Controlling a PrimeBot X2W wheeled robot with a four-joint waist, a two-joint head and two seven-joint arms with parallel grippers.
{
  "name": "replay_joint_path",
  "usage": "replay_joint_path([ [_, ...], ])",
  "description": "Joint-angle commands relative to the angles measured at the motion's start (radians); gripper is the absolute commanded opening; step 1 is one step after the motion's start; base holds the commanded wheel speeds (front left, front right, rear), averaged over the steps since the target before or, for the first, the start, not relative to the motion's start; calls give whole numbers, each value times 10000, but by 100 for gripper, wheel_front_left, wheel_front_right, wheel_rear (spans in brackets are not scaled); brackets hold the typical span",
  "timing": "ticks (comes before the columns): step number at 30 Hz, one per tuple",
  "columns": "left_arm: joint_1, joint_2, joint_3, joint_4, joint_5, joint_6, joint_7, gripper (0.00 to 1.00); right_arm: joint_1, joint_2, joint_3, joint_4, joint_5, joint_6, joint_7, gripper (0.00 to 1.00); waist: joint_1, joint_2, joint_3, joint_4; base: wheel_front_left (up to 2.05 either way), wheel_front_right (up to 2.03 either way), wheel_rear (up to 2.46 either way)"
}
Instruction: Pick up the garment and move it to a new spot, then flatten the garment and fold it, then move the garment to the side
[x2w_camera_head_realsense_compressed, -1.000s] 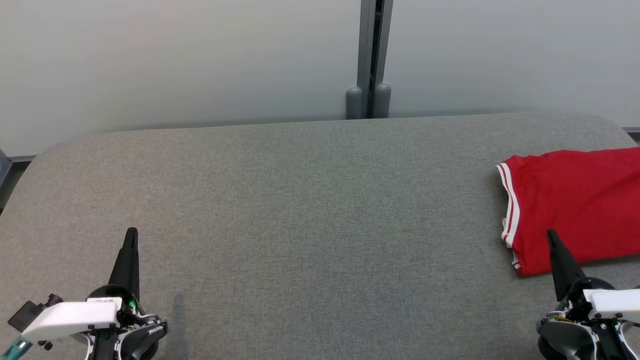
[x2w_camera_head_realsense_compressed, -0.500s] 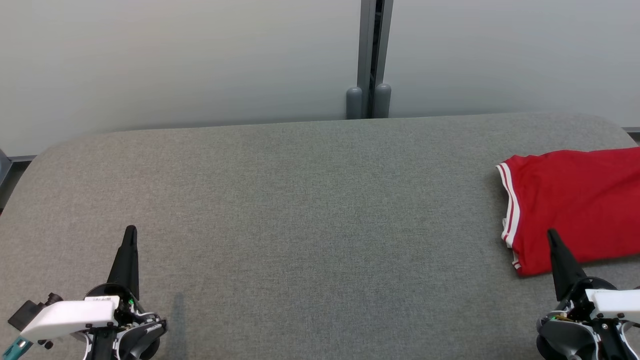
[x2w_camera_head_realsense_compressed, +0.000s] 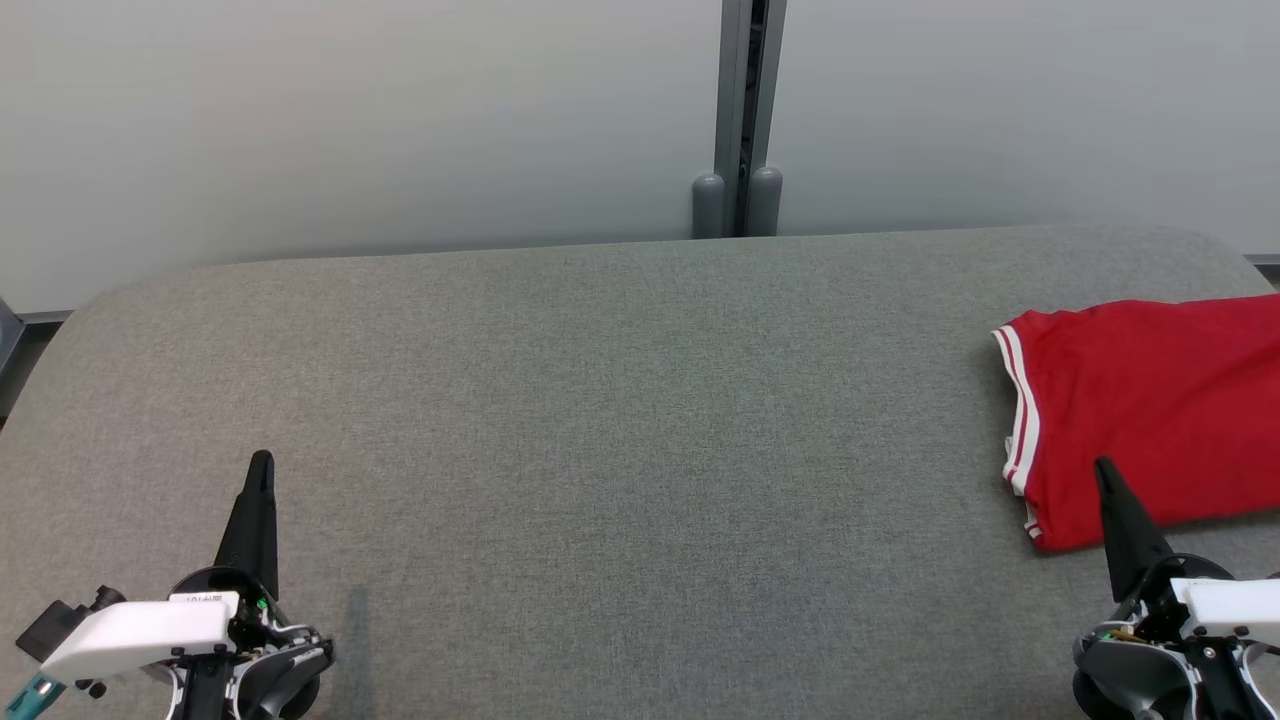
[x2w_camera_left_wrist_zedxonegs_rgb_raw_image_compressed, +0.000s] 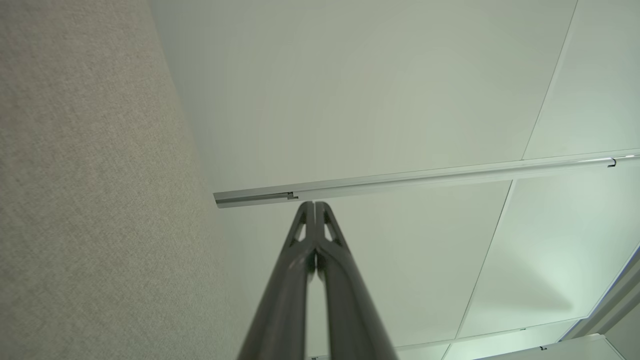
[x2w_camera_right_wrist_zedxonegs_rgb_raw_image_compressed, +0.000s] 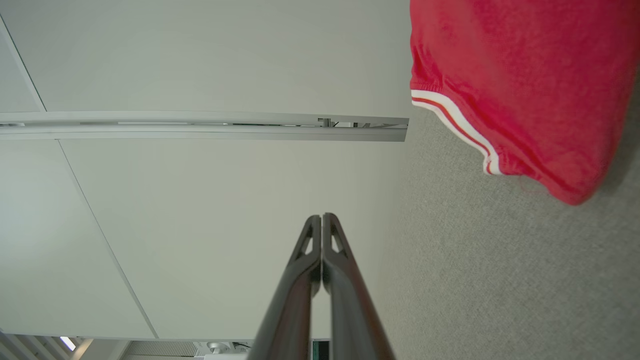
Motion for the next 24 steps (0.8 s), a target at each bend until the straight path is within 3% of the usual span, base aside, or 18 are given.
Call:
replay_joint_path([
  [1, -125, 52, 40, 10, -10, -34, 36, 0, -83, -44, -9, -29, 19, 4, 32, 0, 0, -1, 0, 0, 0, 0, 0],
  [24, -124, 52, 38, 9, -11, -35, 34, 0, -82, -45, -7, -28, 22, 4, 29, 0, 0, -1, 0, 0, 0, 0, 0],
])
